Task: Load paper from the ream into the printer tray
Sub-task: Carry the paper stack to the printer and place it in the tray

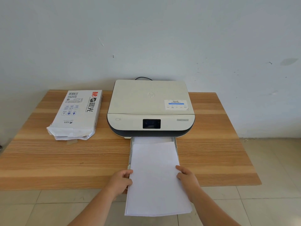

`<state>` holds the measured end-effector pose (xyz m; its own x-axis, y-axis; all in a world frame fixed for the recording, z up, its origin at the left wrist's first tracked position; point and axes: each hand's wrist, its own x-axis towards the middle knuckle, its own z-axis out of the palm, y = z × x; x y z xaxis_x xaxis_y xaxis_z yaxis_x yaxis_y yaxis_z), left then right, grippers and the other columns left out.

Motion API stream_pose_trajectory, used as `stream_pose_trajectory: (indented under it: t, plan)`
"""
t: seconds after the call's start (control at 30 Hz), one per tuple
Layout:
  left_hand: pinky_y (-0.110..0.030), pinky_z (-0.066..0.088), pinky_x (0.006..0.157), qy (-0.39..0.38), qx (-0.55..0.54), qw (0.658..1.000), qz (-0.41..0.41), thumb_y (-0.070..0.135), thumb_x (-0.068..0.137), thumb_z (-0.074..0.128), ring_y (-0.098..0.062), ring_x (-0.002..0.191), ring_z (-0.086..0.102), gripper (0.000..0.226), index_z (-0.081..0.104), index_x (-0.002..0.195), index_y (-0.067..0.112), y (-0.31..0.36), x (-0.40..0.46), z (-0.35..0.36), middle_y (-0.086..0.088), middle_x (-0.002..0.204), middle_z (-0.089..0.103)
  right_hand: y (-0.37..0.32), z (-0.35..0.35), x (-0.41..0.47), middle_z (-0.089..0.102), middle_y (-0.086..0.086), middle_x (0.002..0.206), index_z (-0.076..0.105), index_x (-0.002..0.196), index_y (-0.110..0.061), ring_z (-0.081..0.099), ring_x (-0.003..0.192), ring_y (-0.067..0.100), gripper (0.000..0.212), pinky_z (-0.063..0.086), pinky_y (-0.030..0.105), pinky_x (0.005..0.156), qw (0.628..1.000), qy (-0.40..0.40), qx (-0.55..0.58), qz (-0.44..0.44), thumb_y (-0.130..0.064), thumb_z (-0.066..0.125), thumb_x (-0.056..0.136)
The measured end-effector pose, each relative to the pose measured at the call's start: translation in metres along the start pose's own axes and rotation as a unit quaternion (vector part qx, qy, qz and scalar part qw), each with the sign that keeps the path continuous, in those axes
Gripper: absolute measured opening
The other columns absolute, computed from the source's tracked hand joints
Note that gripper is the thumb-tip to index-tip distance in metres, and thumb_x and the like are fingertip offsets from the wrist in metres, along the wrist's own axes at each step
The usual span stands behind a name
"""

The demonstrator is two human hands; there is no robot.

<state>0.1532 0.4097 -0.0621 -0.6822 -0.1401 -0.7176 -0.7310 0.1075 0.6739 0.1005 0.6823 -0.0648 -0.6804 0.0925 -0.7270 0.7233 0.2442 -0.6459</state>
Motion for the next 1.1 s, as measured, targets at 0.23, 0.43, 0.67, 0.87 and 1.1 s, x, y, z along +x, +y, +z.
stream_pose_trajectory:
  t: [0.23,0.43,0.67,0.87,1.1]
  plan:
    - [-0.034,0.057,0.078,0.01,-0.013,1.0,0.006,-0.004,0.079,0.058,-0.022,0.099,0.065,0.049,0.06,0.123,0.018,0.001,0.002,-0.001,-0.002,0.115,0.062,-0.003,-0.001,0.005,0.069,0.008,0.106,0.061,0.121,-0.027,0.067,0.085,0.027,0.041,0.057,0.044,0.085,0.999,-0.018,0.027,0.019,-0.006,0.048,0.088]
    - [-0.035,0.055,0.082,0.018,-0.011,1.0,0.017,-0.003,0.078,0.059,-0.021,0.099,0.064,0.047,0.062,0.119,0.02,0.003,0.004,-0.002,-0.002,0.111,0.064,0.001,-0.002,0.009,0.073,0.011,0.1,0.066,0.11,-0.03,0.066,0.082,0.029,0.038,0.055,0.052,0.089,0.998,-0.019,0.046,0.033,-0.007,0.05,0.084]
    - [-0.033,0.056,0.069,0.024,-0.026,0.999,0.015,0.001,0.079,0.059,-0.024,0.096,0.065,0.037,0.066,0.105,0.026,0.006,0.002,-0.003,-0.004,0.113,0.063,0.0,-0.001,0.006,0.072,0.01,0.099,0.067,0.109,-0.024,0.064,0.081,0.027,0.036,0.054,0.049,0.088,0.995,-0.025,0.085,0.04,-0.004,0.05,0.084]
    - [-0.039,0.056,0.078,0.022,-0.031,0.999,0.017,0.005,0.079,0.064,-0.025,0.097,0.066,0.033,0.065,0.104,0.027,0.012,0.005,-0.001,-0.004,0.113,0.063,-0.011,-0.003,0.014,0.069,0.013,0.103,0.065,0.116,-0.023,0.065,0.084,0.029,0.037,0.054,0.051,0.089,0.995,-0.031,0.087,0.036,-0.005,0.052,0.086]
    - [-0.039,0.054,0.076,0.02,-0.052,0.998,0.006,0.003,0.08,0.063,-0.027,0.098,0.065,0.033,0.065,0.105,0.024,0.02,0.009,-0.001,-0.006,0.116,0.062,-0.036,-0.002,0.028,0.036,0.008,0.147,0.05,0.137,-0.032,0.053,0.117,0.027,0.053,0.047,0.042,0.1,0.997,-0.068,-0.038,-0.001,-0.012,0.058,0.088]
